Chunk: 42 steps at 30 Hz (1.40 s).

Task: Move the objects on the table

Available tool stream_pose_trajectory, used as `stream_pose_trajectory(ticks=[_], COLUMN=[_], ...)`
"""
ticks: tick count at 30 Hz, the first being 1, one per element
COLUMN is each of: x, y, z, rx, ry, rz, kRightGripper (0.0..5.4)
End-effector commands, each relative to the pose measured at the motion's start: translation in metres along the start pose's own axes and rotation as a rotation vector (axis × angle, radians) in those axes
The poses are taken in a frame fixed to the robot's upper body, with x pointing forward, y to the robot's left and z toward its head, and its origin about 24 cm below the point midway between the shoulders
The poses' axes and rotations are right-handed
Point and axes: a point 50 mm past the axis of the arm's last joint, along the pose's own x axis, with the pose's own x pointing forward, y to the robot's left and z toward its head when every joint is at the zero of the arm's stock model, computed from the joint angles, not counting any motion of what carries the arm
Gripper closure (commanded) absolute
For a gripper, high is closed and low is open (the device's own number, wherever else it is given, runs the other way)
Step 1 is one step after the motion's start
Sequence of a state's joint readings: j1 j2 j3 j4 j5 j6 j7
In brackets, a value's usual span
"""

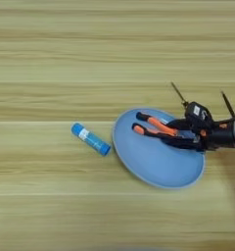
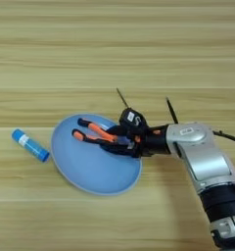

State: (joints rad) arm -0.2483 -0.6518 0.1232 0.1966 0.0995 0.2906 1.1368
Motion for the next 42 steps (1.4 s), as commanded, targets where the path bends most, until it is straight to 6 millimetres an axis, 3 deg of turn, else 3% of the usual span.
stream_pose_trajectory(ticks=[1,9,16,22,27,42], x=[-0.010,-0.015,-0.032,-0.052,-0.057,-0.054], y=[-0.013,-0.013,-0.021,-0.045,-0.062,-0.075], z=[0.024,0.035,0.058,0.070,0.068,0.059], rx=[-0.098,-0.093,-0.073,-0.027,0.029,0.086], ry=[-0.033,-0.087,-0.208,-0.269,-0.262,-0.223], rz=[-0.074,-0.077,-0.121,-0.259,-0.364,-0.440], kRightGripper=[2.29,1.02,0.06,0.06,0.06,0.06])
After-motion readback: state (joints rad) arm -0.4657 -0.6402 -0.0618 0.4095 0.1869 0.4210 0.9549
